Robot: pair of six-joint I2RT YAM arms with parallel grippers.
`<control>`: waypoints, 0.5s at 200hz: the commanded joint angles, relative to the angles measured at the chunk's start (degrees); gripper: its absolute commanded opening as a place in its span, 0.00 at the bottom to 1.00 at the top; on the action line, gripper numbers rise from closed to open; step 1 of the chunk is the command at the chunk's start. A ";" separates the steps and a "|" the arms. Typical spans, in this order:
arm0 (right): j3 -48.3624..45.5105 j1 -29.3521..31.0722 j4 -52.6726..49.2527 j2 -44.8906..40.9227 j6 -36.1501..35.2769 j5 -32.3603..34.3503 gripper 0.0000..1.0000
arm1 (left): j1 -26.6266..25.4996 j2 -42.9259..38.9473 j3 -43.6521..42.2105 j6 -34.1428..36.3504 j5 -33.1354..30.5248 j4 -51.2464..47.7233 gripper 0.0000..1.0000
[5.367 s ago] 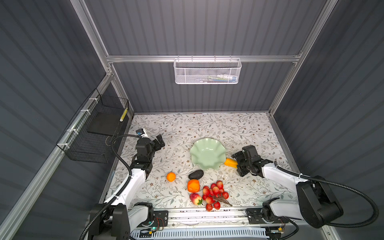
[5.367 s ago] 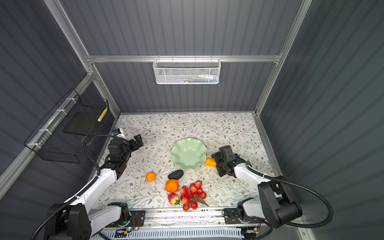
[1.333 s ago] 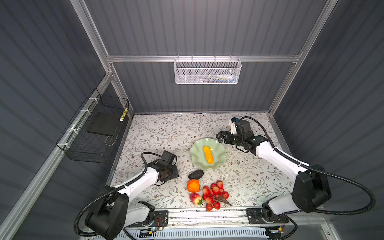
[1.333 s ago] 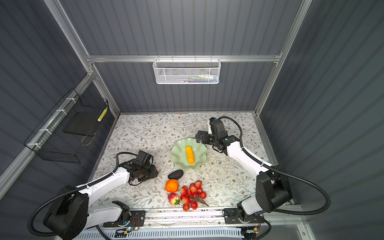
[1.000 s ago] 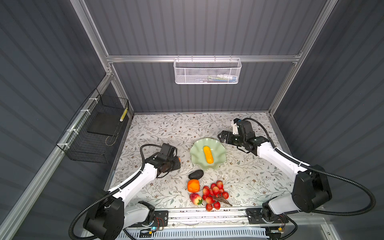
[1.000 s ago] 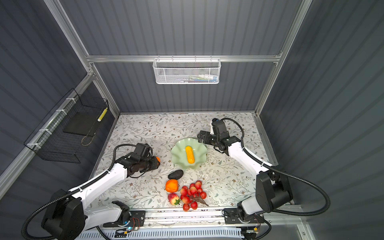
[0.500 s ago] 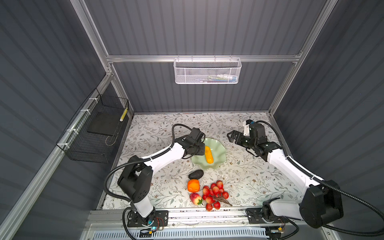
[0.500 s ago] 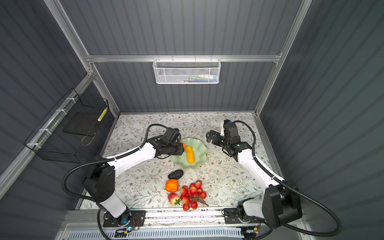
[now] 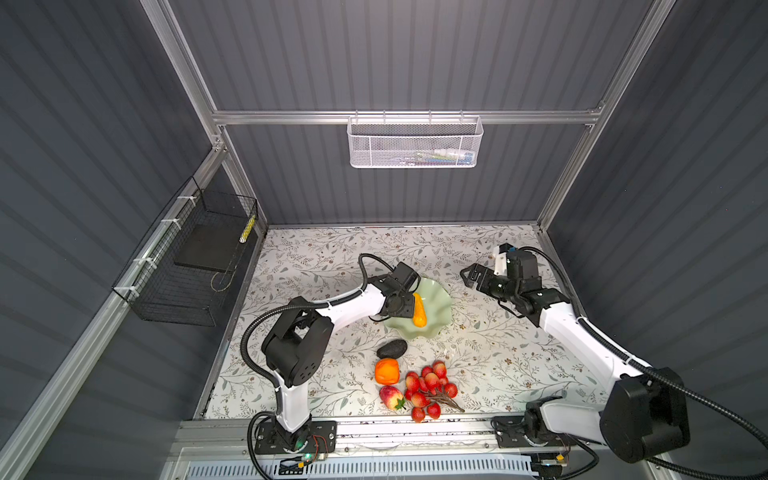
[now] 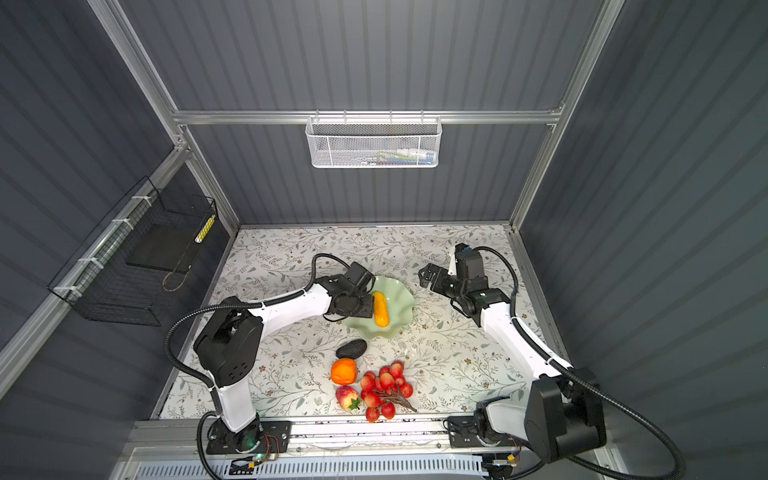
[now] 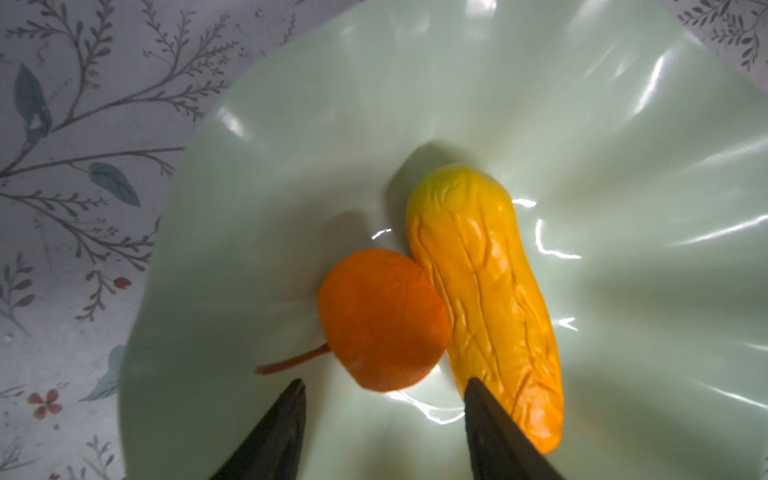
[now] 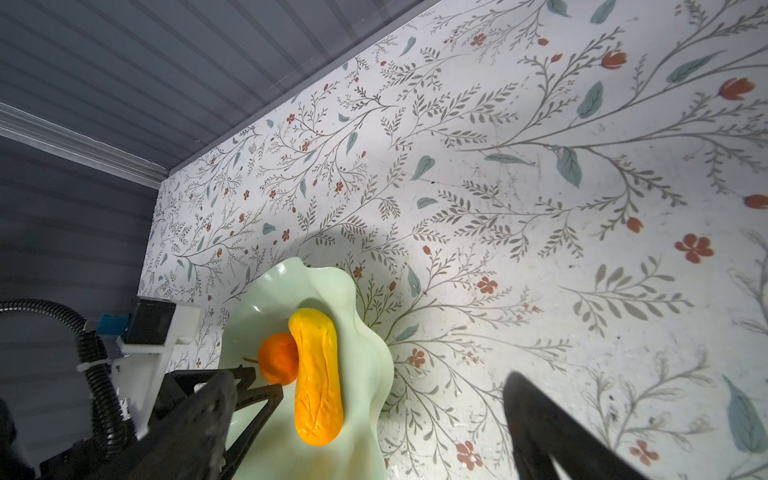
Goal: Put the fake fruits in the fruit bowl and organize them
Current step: 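Place the tangerine in the bowl beside the squash and release, then grasp the orange persimmon near the avocado with the left gripper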
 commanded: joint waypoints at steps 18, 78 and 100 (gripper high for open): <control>-0.52 -0.54 1.38 -0.17 0.62 -1.84 0.99 | -0.37 -4.21 0.93 -0.94 -2.23 -0.39 0.66; 0.56 -0.87 1.85 1.64 0.12 -1.68 0.99 | -0.44 -23.04 -7.28 -2.71 -5.42 -2.77 0.77; 0.91 -1.04 2.35 2.59 0.15 -1.65 0.99 | -1.11 -28.89 -12.17 -5.28 -4.29 -7.68 0.79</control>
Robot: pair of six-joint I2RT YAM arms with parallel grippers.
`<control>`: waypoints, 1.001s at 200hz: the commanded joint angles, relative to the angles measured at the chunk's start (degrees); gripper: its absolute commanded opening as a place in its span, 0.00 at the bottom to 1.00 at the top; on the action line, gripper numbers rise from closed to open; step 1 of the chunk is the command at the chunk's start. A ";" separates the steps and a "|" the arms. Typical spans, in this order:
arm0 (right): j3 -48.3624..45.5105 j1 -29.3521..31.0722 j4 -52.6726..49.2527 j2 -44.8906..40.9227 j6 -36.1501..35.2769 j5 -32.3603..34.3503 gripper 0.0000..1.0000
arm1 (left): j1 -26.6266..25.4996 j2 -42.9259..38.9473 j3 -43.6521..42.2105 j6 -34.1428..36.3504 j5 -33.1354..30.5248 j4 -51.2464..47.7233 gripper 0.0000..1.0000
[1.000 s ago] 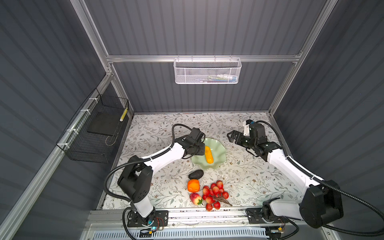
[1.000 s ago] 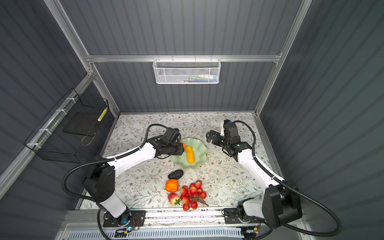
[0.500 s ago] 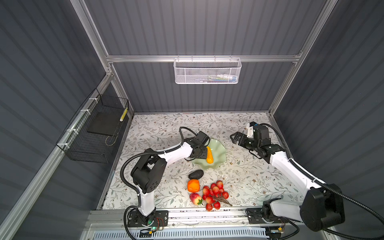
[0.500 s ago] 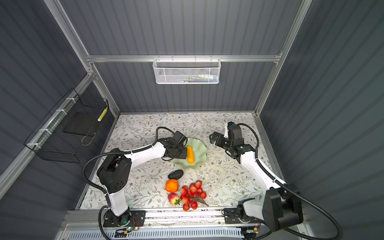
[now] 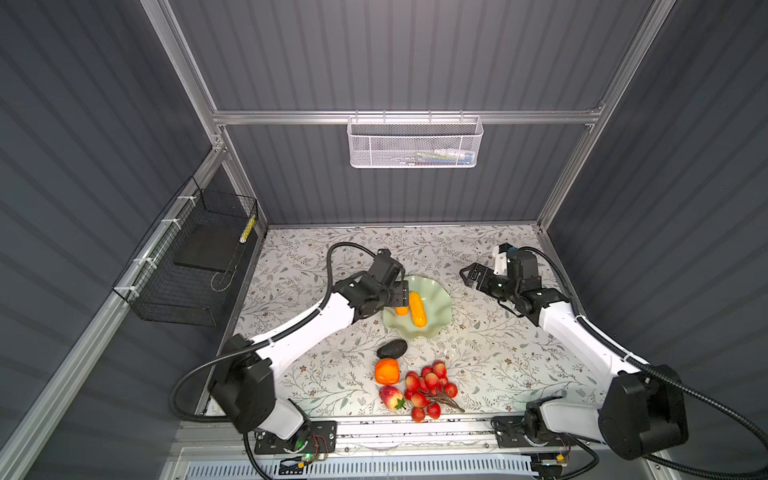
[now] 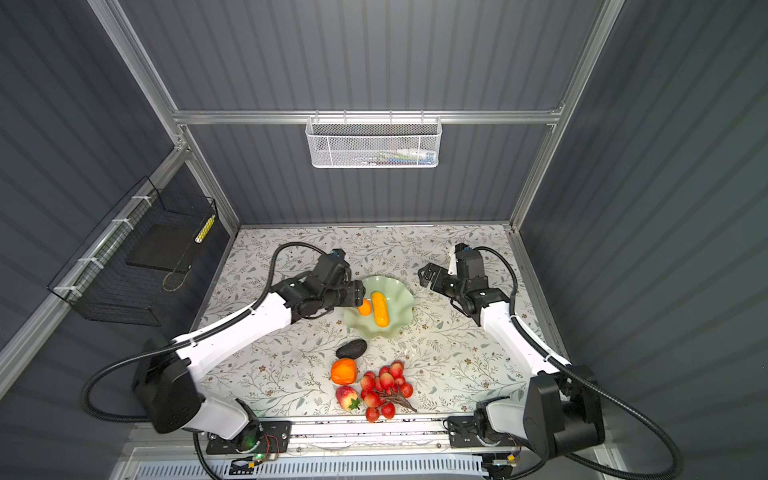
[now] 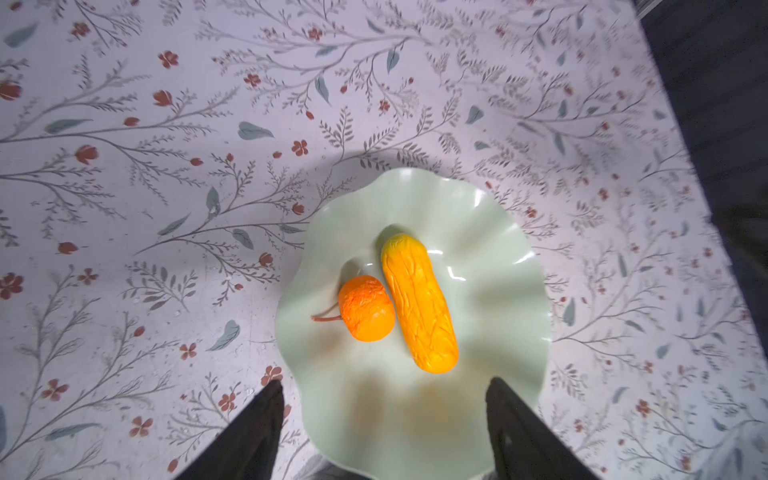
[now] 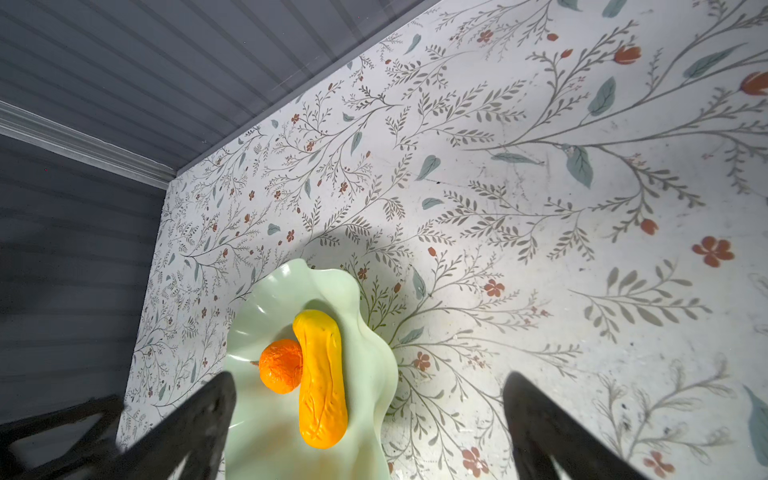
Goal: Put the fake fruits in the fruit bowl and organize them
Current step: 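Grasp the orange persimmon near the avocado with the left gripper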
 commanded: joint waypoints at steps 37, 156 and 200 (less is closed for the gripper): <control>1.09 -0.52 2.31 2.40 -0.01 -0.52 0.99 | -8.11 -11.29 -13.55 -10.32 -1.39 -13.27 0.80; -1.00 -0.58 4.86 1.48 1.12 -0.15 0.99 | -21.67 -1.30 -17.74 -19.85 -2.52 -12.14 0.84; -1.20 -0.61 5.35 1.83 1.55 -0.30 0.99 | -21.62 0.69 -18.27 -20.21 -2.99 -11.89 0.71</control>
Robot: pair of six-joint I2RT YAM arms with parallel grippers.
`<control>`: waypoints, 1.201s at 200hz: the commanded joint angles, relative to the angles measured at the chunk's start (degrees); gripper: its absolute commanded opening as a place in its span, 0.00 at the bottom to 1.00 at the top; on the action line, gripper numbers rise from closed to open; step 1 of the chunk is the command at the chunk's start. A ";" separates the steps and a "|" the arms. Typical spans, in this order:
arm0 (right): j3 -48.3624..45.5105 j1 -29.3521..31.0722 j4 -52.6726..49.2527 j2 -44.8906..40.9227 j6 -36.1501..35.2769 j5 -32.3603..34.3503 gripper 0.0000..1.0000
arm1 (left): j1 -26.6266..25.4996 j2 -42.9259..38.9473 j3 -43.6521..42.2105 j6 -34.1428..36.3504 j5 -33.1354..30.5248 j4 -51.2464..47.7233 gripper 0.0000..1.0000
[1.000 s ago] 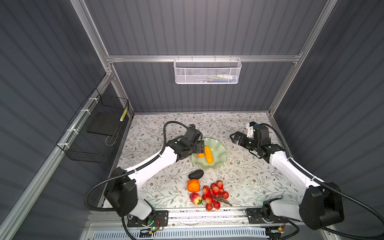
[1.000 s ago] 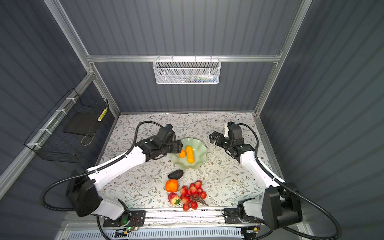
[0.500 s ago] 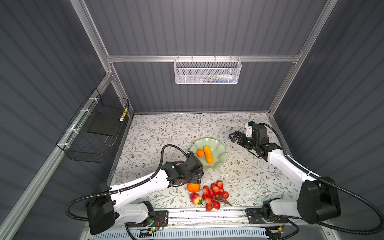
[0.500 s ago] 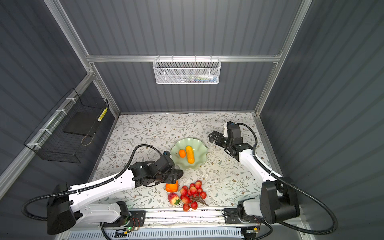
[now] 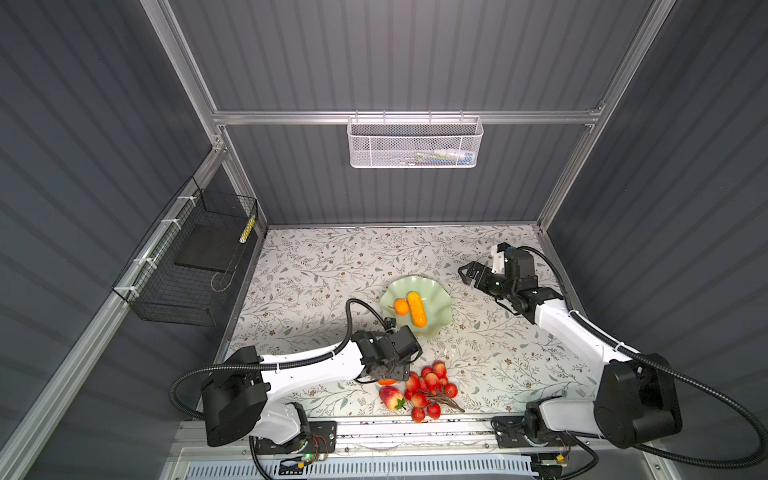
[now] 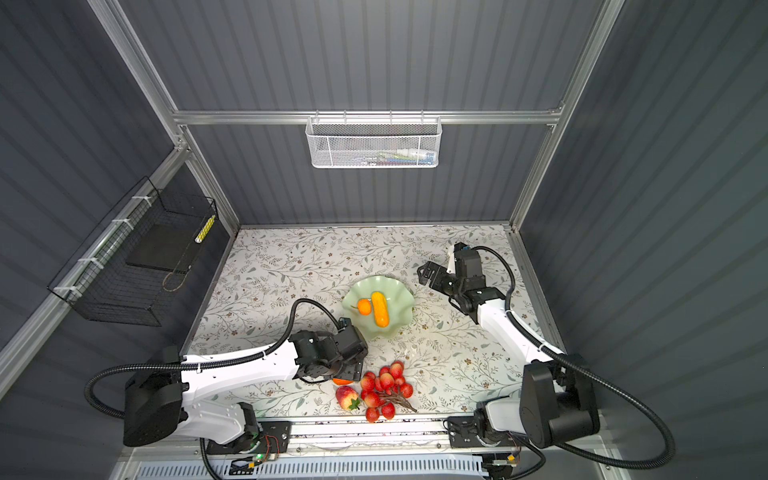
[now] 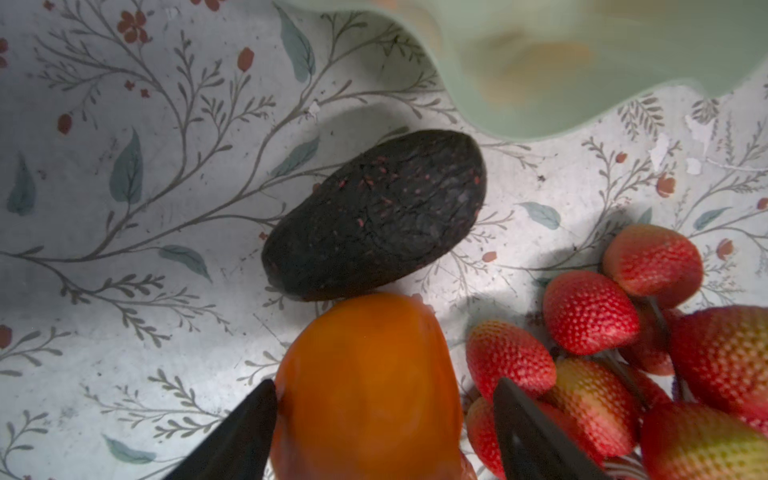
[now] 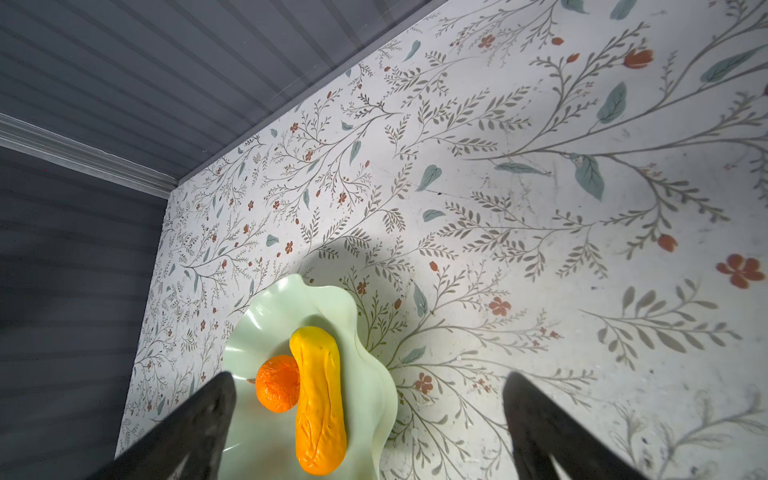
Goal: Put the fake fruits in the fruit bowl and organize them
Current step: 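Grasp the orange persimmon near the avocado with the left gripper, then lower the persimmon into the bowl on the squash and release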
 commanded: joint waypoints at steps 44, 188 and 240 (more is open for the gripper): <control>-0.80 -0.41 1.19 -0.42 0.96 -0.03 0.99 | -0.14 2.25 -1.56 -1.15 -0.50 -0.87 0.52; -1.04 -1.29 2.24 -0.31 3.46 -1.82 0.99 | 1.58 -9.35 20.10 20.45 -17.34 -14.32 0.38; -5.23 -3.10 2.80 -6.18 5.71 -3.09 0.99 | 6.23 9.68 35.65 34.94 -12.09 -4.94 0.38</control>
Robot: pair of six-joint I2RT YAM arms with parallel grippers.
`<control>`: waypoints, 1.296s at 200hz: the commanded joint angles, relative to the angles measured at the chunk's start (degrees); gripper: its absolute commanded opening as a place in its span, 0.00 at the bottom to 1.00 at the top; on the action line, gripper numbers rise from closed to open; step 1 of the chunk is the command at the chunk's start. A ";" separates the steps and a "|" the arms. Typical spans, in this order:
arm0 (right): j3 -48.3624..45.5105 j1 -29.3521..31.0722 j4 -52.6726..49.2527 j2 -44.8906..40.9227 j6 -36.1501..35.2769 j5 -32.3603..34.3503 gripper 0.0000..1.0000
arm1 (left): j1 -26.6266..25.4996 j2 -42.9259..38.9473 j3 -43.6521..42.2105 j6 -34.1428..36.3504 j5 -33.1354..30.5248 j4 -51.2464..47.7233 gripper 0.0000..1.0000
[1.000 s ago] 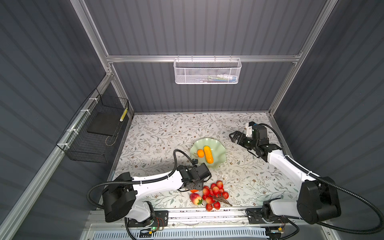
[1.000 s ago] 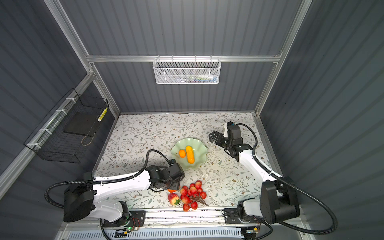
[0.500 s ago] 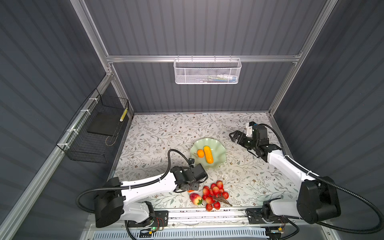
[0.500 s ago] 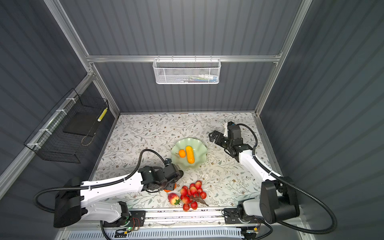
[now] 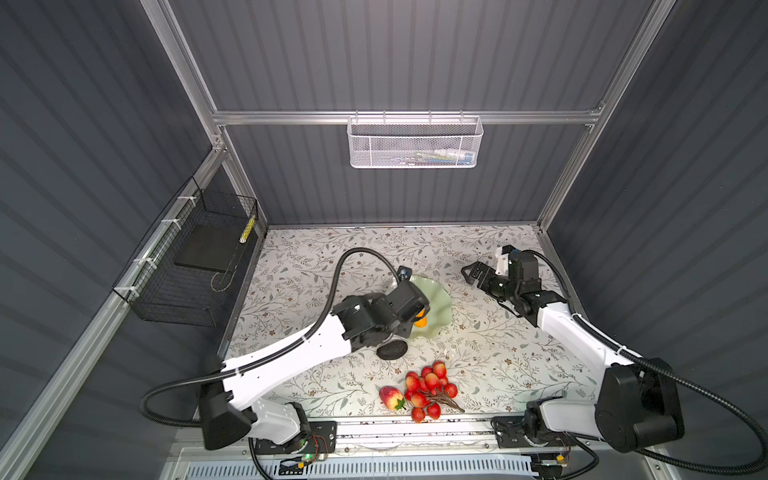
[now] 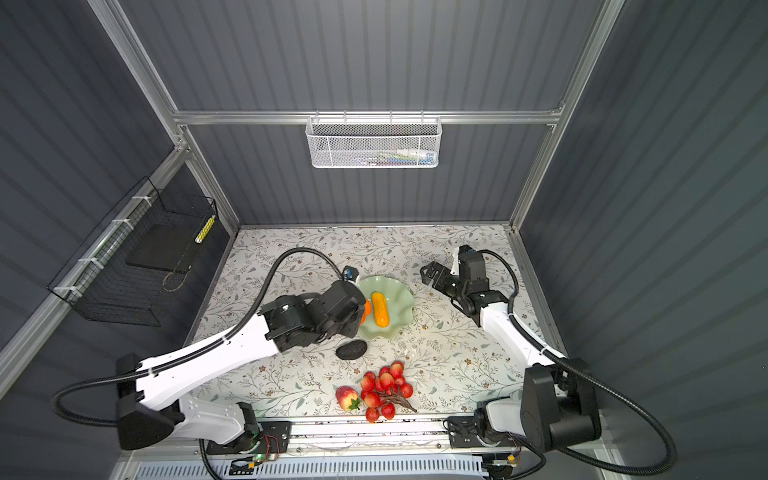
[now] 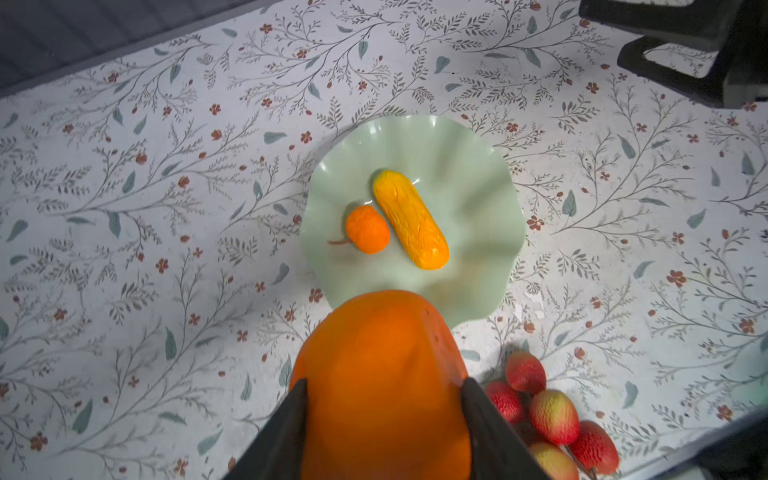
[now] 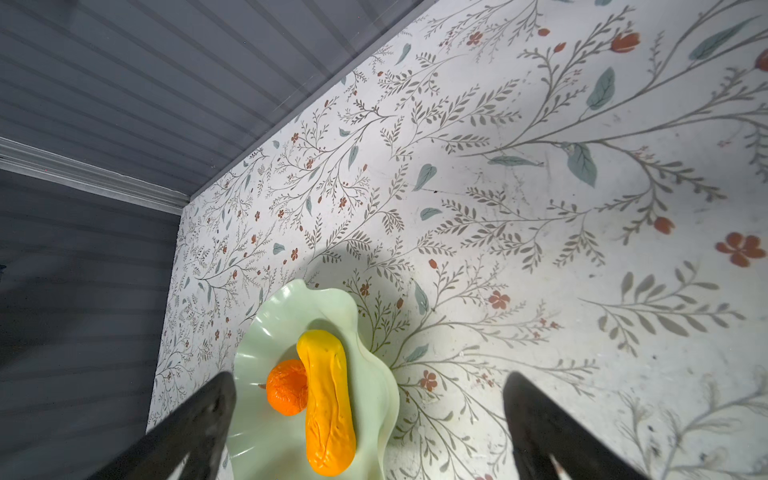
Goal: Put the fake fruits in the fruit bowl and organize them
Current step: 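Lower the persimmon into the bowl on the squash and release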
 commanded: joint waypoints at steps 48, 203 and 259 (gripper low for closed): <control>-7.14 -2.74 1.14 -8.68 2.65 -2.71 0.99 | 3.11 22.67 16.73 16.98 3.32 6.65 0.37; -8.01 -5.78 1.58 -9.28 2.65 -6.83 0.99 | 3.96 34.64 23.28 16.97 3.14 10.50 0.82; -6.49 -7.10 0.74 -8.60 0.96 -5.93 0.99 | 4.99 14.63 9.88 9.40 5.05 16.80 0.81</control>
